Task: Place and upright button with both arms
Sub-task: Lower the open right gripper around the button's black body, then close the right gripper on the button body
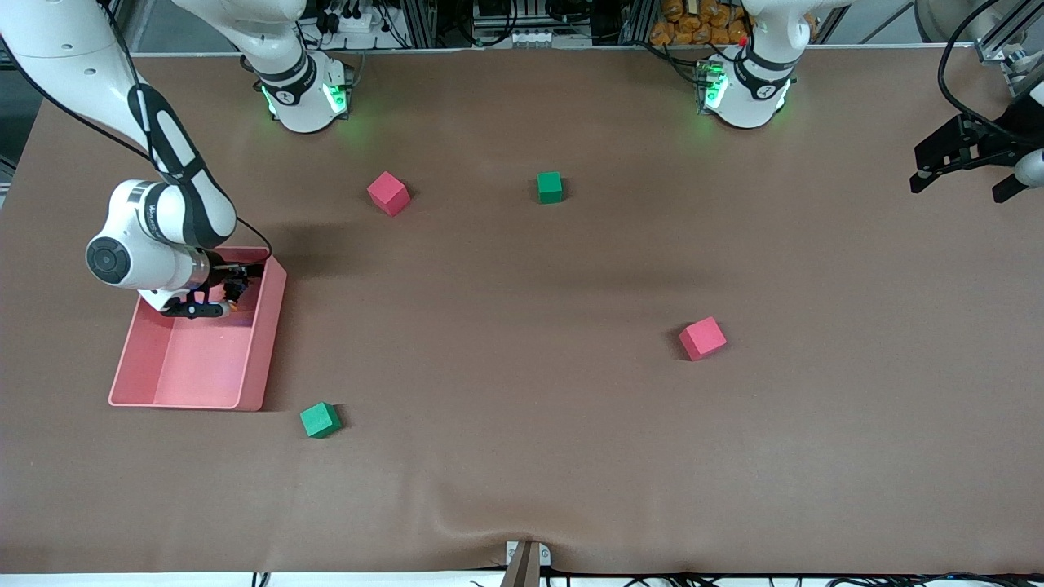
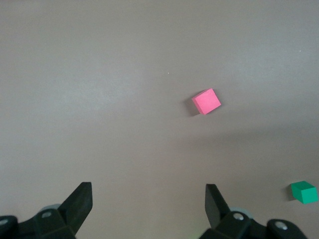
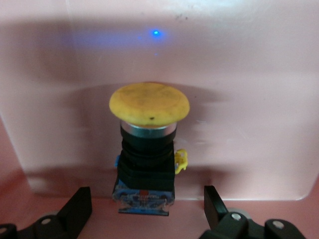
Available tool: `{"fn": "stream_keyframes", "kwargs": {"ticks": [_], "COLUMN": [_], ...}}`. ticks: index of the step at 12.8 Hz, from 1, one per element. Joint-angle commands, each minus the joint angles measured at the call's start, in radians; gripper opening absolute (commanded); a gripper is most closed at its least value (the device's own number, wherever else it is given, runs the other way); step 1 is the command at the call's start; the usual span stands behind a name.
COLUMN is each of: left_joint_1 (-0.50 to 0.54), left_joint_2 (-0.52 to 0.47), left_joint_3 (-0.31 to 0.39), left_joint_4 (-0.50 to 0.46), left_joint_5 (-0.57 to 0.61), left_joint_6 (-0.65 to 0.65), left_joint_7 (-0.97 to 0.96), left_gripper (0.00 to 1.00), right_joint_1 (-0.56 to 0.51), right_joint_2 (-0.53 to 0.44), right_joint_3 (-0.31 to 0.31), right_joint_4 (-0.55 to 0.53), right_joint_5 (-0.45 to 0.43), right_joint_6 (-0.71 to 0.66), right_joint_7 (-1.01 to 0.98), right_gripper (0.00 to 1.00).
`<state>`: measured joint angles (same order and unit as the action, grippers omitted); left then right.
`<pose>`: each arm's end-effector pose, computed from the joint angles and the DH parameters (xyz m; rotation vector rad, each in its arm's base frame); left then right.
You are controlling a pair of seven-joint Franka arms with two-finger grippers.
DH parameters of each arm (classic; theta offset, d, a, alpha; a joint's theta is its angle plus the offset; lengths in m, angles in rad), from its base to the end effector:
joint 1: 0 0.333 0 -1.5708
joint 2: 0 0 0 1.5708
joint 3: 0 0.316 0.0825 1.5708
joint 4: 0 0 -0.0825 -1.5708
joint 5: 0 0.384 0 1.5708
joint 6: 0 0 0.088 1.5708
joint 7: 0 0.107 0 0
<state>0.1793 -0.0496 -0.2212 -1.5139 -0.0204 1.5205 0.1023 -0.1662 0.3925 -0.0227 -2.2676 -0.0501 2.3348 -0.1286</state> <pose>0.5334 -0.0282 0.6730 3.1243 -0.2282 0.0865 0.4882 -0.0948 0.1618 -3.0869 0.0299 0.5098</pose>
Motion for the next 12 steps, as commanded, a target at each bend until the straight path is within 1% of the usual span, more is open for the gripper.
{"fn": "stream_keyframes", "kwargs": {"ticks": [1,7,10,12], "left_joint_1": [0.003,0.006,0.005,0.006], "left_joint_2": [0.002,0.001,0.001,0.001], "left_joint_3": [0.0,0.0,0.0,0.0], "left_joint_4": [0.006,0.006,0.006,0.006], "left_joint_5": [-0.013,-0.013,-0.015,-0.015], "left_joint_6": [-0.011,-0.013,-0.013,-0.013], "left_joint_7": [0.016,0.017,0.022,0.02], "left_gripper": [1.0,1.0,1.0,1.0], "right_joint_1": [-0.024,-0.026,-0.036,-0.044], "right_joint_2": [0.023,0.039,0.072,0.077], "right_joint_3": [0.012,0.012,0.012,0.012], "right_joint_4": [0.034,0.085,0.088,0.089], "right_joint_5": [-0.022,-0.022,-0.024,-0.024], "right_joint_6": [-0.003,-0.026,-0.012,-0.008], "right_joint_7": [-0.013,-0.032,-0.057,-0.074], "right_gripper": [1.0,1.0,1.0,1.0]}}
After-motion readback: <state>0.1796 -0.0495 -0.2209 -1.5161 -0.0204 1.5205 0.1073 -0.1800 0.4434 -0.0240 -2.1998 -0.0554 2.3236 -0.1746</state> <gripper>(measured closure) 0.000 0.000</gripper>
